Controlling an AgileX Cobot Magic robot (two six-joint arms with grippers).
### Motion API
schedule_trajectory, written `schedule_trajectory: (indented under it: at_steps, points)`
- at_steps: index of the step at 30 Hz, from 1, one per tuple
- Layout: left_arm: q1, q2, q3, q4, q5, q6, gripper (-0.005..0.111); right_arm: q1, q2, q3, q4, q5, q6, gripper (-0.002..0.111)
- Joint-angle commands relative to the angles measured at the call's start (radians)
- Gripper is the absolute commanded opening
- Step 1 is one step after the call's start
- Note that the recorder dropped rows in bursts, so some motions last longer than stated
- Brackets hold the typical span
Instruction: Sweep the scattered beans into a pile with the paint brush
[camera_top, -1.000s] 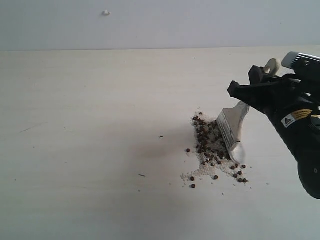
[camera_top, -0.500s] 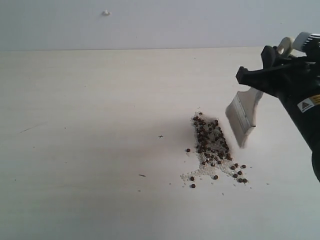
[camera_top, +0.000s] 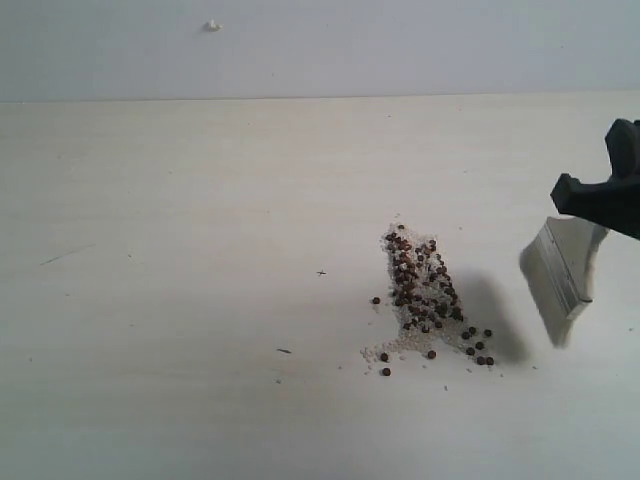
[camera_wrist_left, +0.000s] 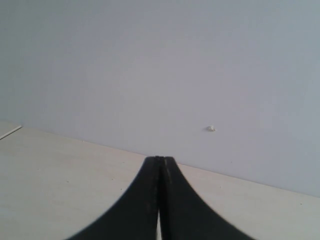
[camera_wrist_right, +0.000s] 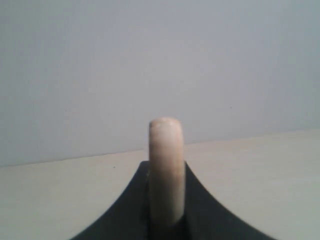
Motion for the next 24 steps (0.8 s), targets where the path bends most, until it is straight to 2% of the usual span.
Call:
schedule_trajectory:
  at_steps: [1, 13, 24]
  points:
    - [0.001, -0.006, -0.001, -0.005, 0.0, 0.002, 0.0, -0.004, -0.009, 0.033, 0.002, -0.022, 0.022, 0.0]
    - [0.001, -0.006, -0.001, -0.005, 0.0, 0.002, 0.0, -0.004, 0.085, 0.027, 0.003, -0.019, 0.052, 0.0]
    - [0.001, -0.006, -0.001, -0.005, 0.0, 0.002, 0.0, -0.004, 0.238, 0.025, -0.065, -0.072, 0.312, 0.0]
